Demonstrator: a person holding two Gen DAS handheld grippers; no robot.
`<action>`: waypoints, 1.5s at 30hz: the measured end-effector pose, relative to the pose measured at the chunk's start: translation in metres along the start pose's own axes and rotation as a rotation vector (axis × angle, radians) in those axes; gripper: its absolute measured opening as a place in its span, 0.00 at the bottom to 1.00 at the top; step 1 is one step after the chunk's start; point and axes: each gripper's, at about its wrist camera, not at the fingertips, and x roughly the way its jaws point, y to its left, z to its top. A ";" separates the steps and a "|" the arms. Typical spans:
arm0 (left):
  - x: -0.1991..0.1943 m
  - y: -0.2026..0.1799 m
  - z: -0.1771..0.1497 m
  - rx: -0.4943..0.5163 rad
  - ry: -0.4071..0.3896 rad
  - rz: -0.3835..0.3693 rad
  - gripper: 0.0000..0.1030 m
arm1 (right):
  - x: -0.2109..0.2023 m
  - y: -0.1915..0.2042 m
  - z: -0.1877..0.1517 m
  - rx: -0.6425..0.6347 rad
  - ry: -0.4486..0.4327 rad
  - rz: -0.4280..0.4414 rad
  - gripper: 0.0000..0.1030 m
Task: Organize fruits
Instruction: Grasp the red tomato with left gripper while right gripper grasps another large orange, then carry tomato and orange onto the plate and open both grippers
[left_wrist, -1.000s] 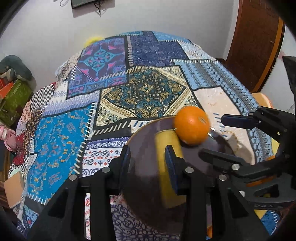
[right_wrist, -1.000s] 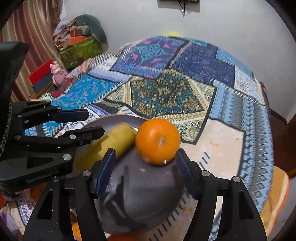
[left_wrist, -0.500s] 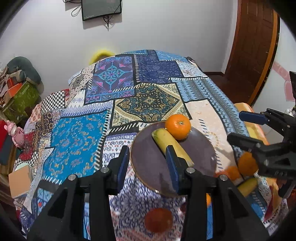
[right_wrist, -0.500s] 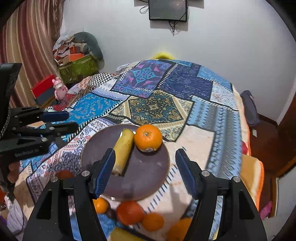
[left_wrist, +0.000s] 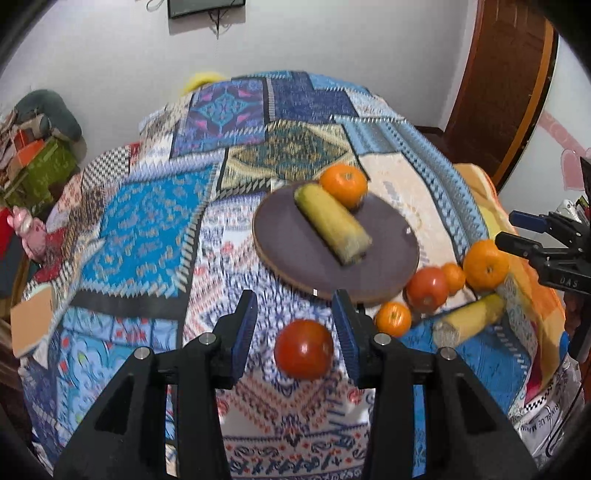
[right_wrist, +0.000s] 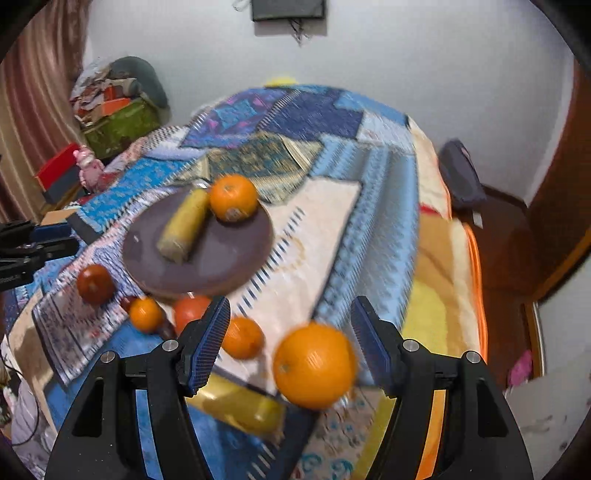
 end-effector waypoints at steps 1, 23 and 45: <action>0.002 0.001 -0.003 -0.005 0.010 -0.004 0.41 | 0.002 -0.005 -0.005 0.015 0.012 0.000 0.63; 0.058 -0.004 -0.028 -0.046 0.128 -0.032 0.47 | 0.041 -0.022 -0.047 0.128 0.116 0.041 0.61; 0.027 -0.002 -0.007 -0.029 0.030 -0.027 0.44 | 0.023 -0.025 -0.028 0.132 0.044 0.035 0.58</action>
